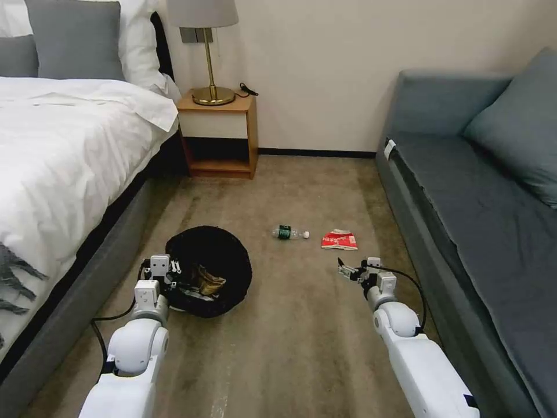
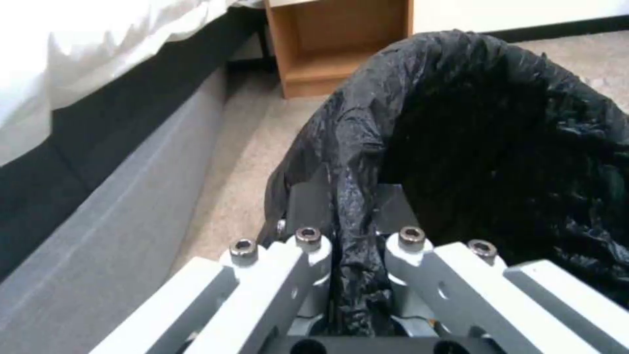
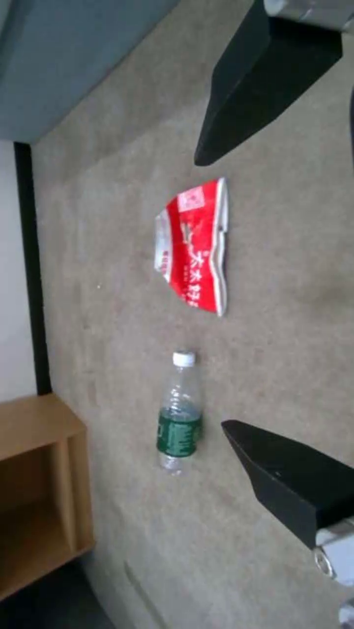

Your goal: Pick up the trash bin, then pick up the garbage on the floor and place it into the trash bin.

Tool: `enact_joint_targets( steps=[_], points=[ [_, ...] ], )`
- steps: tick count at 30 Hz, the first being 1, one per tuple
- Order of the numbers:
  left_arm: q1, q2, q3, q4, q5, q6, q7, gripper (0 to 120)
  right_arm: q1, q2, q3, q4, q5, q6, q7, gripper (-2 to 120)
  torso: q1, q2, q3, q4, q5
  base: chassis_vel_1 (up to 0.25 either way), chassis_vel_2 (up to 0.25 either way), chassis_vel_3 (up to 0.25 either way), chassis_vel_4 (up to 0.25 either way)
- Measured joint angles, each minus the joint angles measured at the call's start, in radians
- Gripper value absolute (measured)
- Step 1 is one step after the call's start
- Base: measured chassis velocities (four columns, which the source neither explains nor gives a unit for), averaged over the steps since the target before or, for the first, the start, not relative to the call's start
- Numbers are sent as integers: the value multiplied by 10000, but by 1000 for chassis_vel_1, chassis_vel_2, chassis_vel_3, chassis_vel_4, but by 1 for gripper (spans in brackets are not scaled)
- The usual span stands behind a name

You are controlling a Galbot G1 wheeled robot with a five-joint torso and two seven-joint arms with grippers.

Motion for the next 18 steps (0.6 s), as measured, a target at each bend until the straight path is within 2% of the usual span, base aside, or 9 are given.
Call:
enact_joint_targets(
  steps=[10,18],
  points=[
    [136,-125,64,74,35,-117,-8,4,-13,-6,-51,-75,-44,80,-38,100,0,0,2,1,1,-127,140,128,-143],
    [99,-162,126,73,91,-119,-9,4,17,8,-86,-78,-10,106,-69,100,0,0,0,-1,1,-106,95,98,-99]
  ],
)
